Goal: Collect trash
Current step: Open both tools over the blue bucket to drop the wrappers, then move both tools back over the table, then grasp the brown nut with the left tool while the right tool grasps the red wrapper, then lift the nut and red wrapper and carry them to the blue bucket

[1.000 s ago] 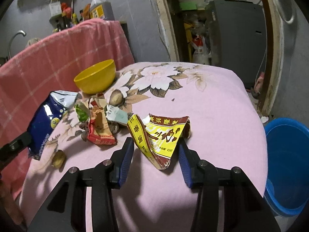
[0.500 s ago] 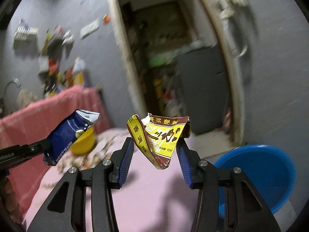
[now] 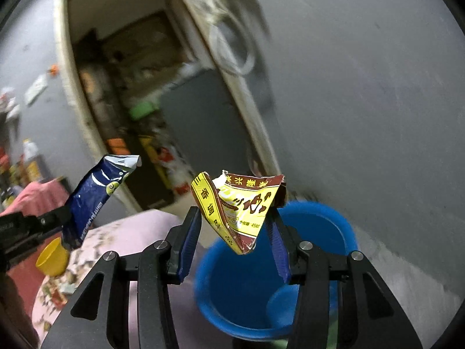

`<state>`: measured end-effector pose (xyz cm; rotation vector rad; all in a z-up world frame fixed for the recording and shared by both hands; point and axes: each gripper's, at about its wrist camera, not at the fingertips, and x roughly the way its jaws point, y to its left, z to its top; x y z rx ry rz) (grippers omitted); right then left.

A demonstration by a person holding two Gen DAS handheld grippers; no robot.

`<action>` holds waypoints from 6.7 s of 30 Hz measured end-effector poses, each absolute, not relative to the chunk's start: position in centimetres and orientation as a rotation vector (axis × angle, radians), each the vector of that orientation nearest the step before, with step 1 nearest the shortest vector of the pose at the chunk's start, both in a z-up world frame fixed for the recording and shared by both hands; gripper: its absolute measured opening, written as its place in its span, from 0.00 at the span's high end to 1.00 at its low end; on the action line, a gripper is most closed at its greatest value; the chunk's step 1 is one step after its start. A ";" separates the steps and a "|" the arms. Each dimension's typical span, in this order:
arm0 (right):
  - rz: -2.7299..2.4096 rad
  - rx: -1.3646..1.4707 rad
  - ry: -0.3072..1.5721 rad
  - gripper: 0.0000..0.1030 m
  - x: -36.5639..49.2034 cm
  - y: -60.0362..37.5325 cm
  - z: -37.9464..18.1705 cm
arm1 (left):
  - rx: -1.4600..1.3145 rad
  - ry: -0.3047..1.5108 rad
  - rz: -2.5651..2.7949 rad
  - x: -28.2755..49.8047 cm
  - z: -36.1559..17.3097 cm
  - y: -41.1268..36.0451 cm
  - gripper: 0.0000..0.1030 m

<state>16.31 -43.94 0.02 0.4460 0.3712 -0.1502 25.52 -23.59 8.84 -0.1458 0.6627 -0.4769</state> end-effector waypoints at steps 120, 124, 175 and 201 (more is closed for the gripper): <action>0.692 -0.013 0.684 0.52 21.9 -14.5 -1.7 | -0.193 0.801 -0.277 15.1 0.1 0.6 0.67; 0.738 -0.008 0.771 0.52 23.1 -13.5 -2.6 | -0.198 0.804 -0.256 15.2 0.1 0.9 0.74; 0.679 -0.130 0.632 0.91 17.3 -16.9 -0.4 | -0.244 0.713 -0.113 13.5 0.9 3.0 0.90; 0.615 -0.174 0.677 0.52 18.5 -17.0 -3.1 | -0.254 0.737 -0.146 13.9 0.5 3.0 0.90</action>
